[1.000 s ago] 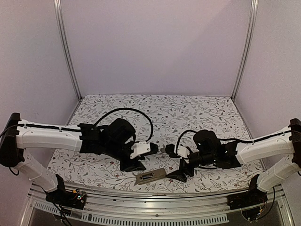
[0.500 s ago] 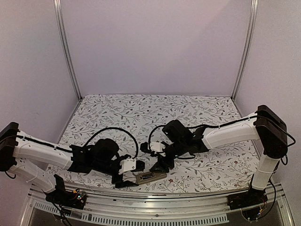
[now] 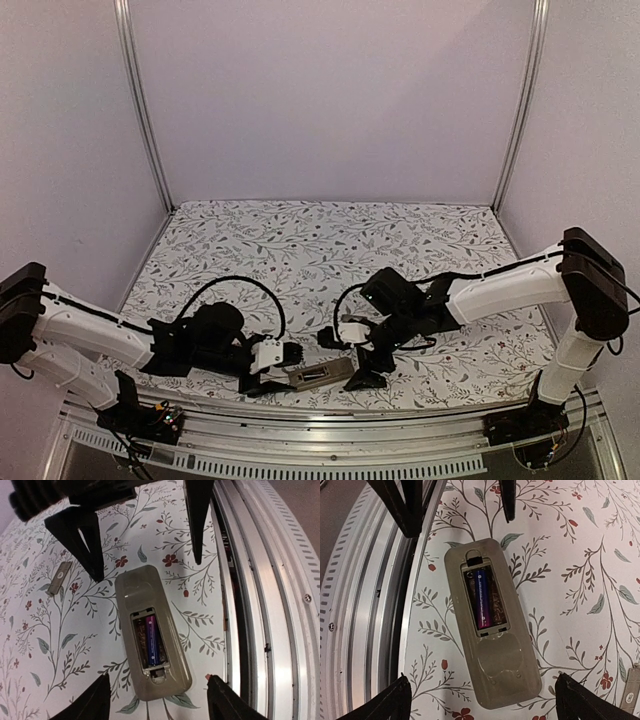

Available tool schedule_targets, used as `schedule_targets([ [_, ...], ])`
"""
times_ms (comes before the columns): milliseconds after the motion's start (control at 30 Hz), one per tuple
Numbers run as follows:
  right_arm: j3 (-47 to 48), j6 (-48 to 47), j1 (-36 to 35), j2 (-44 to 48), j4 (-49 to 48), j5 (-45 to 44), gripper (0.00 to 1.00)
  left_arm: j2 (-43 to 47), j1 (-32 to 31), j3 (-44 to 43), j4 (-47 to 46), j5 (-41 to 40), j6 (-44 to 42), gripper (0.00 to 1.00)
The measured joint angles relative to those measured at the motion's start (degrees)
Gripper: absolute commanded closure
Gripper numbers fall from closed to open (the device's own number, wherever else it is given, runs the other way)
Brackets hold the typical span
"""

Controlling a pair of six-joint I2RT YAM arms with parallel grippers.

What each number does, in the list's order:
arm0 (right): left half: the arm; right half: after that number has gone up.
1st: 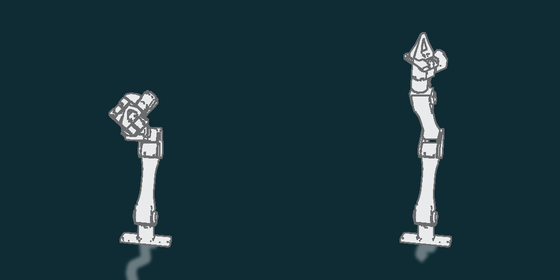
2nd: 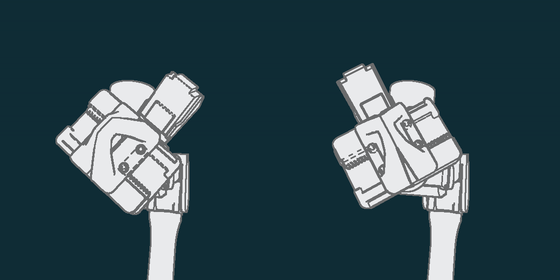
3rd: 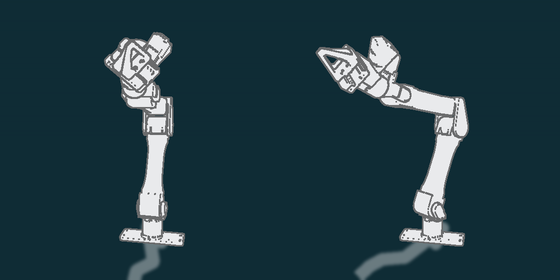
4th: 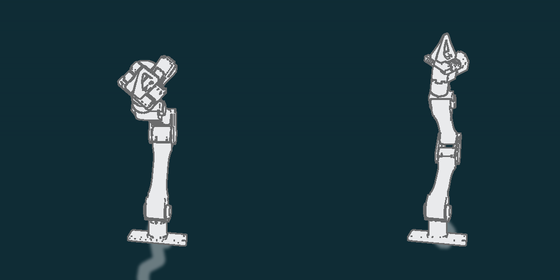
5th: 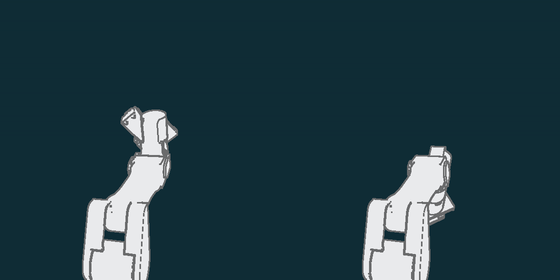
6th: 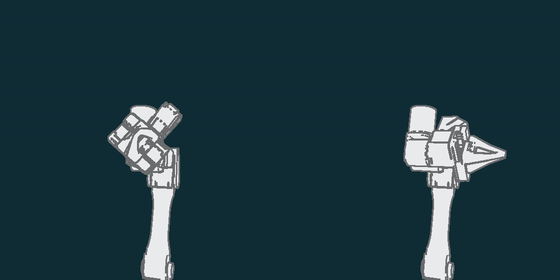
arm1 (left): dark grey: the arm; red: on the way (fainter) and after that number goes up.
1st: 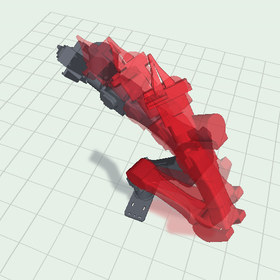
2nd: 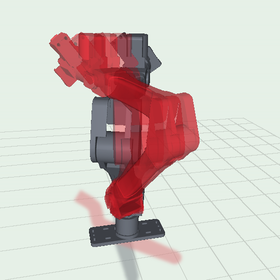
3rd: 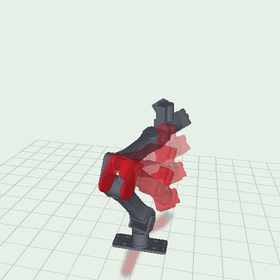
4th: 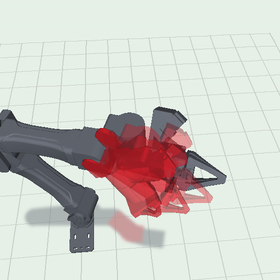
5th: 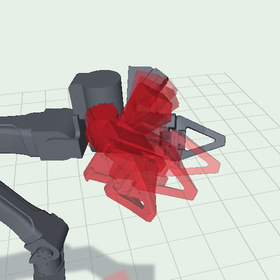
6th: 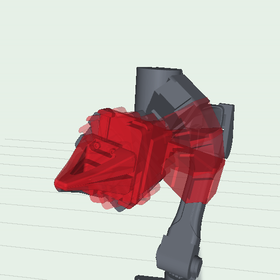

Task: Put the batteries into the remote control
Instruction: Hold the remote control without the battery cover at the center of the board.

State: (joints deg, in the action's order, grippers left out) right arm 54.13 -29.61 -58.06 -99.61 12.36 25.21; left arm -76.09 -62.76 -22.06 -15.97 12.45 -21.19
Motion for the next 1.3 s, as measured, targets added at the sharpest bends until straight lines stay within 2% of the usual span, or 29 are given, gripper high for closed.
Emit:
schedule_targets([
  [67,-0.11,-1.53,0.0,0.09,-0.59,-0.35,0.01,-0.02,0.26,-1.14,0.11,0.7,2.49,0.48],
  [233,-0.07,-4.37,0.0,-2.14,-3.21,-0.85,0.04,-0.07,-0.28,-3.21,-0.15,1.64,5.09,0.59],
  [400,-0.09,-5.92,0.0,-4.83,-5.44,-0.76,0.11,-1.55,-0.46,-3.28,-0.63,1.9,4.79,0.64],
  [567,-0.24,-6.45,0.0,-6.05,-7.65,-0.33,0.38,-4.04,-0.46,-3.72,-0.85,1.81,4.7,0.67],
  [600,-0.46,-6.32,0.0,-6.19,-8.07,-0.35,0.41,-4.72,-0.46,-3.98,-0.87,1.66,4.5,0.67],
  [733,-2.49,-5.97,0.0,-6.08,-10.01,0.59,0.45,-6.56,-0.48,-4.59,-0.92,0.9,2.93,0.68],
  [900,-7.21,-3.54,-0.24,-2.8,-12.39,0.92,0.45,-7.96,-0.48,-5.35,-0.96,1.09,-0.37,0.74],
  [1067,-9.44,0.11,-1.4,-0.94,-13.35,0.17,0.46,-9.84,-0.46,-7.87,-0.76,2.1,-5.4,0.74],
  [1200,-9.6,2.12,-1.57,-0.94,-14.03,-0.55,0.54,-11.8,-0.22,-11.61,3.5,4.2,-8.94,0.71],
  [1300,-9.6,3.41,-1.57,-0.94,-14.29,-1.14,0.55,-13.53,-0.07,-15.63,8.28,5.9,-10.58,0.71],
])
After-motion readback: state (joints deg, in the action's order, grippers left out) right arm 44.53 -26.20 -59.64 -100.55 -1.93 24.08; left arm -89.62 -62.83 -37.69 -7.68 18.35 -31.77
